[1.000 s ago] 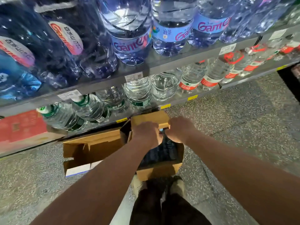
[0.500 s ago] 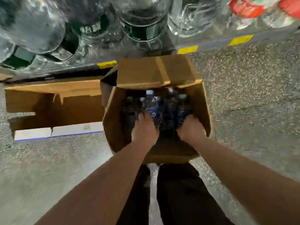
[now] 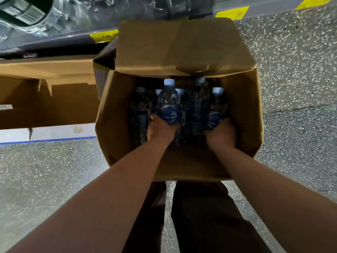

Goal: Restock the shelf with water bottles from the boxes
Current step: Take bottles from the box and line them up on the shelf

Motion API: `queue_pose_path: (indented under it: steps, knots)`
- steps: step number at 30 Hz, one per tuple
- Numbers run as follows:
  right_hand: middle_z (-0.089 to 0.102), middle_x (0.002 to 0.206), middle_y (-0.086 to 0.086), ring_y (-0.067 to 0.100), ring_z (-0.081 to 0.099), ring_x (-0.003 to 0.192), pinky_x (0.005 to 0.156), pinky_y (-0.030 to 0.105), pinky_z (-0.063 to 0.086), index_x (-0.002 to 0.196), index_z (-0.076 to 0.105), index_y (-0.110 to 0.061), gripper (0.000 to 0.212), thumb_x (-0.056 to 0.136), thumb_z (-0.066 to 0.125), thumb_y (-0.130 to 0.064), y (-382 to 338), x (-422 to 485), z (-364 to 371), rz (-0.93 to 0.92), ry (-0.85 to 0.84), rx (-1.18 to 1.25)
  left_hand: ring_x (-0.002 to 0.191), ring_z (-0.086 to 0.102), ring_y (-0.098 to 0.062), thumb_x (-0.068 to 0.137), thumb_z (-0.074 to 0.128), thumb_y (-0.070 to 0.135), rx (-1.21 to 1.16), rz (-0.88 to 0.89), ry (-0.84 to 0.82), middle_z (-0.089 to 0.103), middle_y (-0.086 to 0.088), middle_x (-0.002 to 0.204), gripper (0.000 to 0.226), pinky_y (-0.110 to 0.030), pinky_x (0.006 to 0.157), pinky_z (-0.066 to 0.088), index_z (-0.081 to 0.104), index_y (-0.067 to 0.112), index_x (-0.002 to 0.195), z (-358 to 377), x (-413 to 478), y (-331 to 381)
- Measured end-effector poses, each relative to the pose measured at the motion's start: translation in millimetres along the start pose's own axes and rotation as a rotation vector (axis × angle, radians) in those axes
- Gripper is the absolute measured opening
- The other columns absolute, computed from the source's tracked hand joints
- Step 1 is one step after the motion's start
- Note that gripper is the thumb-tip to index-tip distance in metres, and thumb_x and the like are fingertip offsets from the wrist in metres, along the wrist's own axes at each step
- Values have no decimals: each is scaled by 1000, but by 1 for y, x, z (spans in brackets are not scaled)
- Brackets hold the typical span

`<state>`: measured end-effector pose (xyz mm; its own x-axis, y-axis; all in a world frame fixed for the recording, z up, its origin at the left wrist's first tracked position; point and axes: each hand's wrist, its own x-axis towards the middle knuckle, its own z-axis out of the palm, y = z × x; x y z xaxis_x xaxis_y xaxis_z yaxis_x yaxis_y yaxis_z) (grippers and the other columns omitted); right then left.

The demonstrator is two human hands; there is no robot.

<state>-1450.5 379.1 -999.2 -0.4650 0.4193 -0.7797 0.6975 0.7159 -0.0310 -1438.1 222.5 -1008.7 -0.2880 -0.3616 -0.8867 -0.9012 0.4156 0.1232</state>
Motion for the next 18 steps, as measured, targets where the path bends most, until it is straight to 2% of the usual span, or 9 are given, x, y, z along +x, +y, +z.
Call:
queue_pose_path:
  steps: [3,6,8,10,12,15,18]
  knots:
    - [52,132,14,34,52,120,93,39,45,133,39,-6,69,78,77,-24,-3,5,-2,34,-38,71,126,47,-33,69,81,42,-11,-10,8,47,-12,140,95,-45,103,42,27,10,141,1,3,2]
    - [54,131,10,30,55,116,95,40,49,134,45,-10,89,59,87,-34,-12,4,5,76,-92,213,127,46,-30,61,83,49,-75,-13,-8,44,-10,142,104,-43,104,42,31,14,144,8,3,6]
    - [53,132,8,28,54,118,95,37,48,137,42,-12,88,62,86,-25,-14,0,14,104,-154,331,124,49,-30,63,83,44,-139,-31,3,46,-10,140,99,-40,101,44,32,13,142,9,4,7]
    - [49,133,8,27,51,119,90,31,45,140,32,-13,87,69,82,-14,-10,-1,20,101,-207,374,120,52,-29,66,83,40,-172,-27,-4,50,-10,135,92,-35,94,45,34,12,139,6,7,4]
    - [50,130,8,26,52,117,86,29,42,138,31,-15,84,70,81,-8,-5,0,20,65,-228,401,118,53,-27,68,83,38,-187,5,-36,53,-7,133,87,-30,89,44,37,13,137,1,8,0]
    - [52,126,6,25,54,114,90,33,46,133,35,-16,82,66,82,-7,-4,-4,11,51,-206,431,116,55,-23,67,84,34,-225,54,-100,56,-4,130,79,-25,87,40,44,17,134,-7,3,-4]
    - [55,126,6,26,55,114,94,43,50,131,38,-18,87,58,86,-9,-9,-20,0,3,-193,398,114,55,-20,65,85,31,-253,106,-140,57,1,126,81,-23,86,38,45,18,134,-18,-15,-5]
